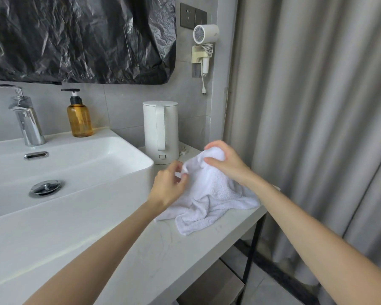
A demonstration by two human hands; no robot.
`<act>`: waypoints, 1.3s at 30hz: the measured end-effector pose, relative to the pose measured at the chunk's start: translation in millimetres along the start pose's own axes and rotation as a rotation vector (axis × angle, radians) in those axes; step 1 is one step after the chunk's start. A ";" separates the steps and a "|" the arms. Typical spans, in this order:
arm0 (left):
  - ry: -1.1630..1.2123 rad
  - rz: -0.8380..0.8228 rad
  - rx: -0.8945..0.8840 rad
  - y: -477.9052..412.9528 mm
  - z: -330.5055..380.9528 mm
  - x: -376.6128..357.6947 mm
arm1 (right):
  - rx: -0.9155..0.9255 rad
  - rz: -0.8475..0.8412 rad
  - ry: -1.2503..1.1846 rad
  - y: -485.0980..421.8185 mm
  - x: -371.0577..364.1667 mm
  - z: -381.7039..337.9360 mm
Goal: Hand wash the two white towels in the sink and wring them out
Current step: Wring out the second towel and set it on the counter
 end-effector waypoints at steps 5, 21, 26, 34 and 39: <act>0.454 0.054 0.430 -13.1 -3.8 5.2 | 0.050 0.003 0.385 2.4 1.6 1.5; 0.751 -0.116 0.544 -40.8 12.3 51.9 | 0.133 0.123 -0.082 9.2 9.0 -64.2; 0.803 -0.246 0.375 -43.6 38.5 52.4 | 0.005 0.081 -0.319 3.0 -15.0 -77.6; 0.882 -0.378 0.356 -22.6 51.6 40.6 | -0.045 0.287 -0.001 -8.6 -27.2 -67.3; 0.744 -0.327 0.370 -23.1 45.9 52.9 | 0.114 0.259 0.133 -7.6 -29.1 -74.3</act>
Point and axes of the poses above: each hand's wrist, its own y-axis away from the middle knuckle, its own x-axis out of the back of the hand, z = x × y, the point moved 3 cm from there along -y, towards the middle knuckle, and after that the axes turned 10 degrees about -y, right-handed, at the moved point
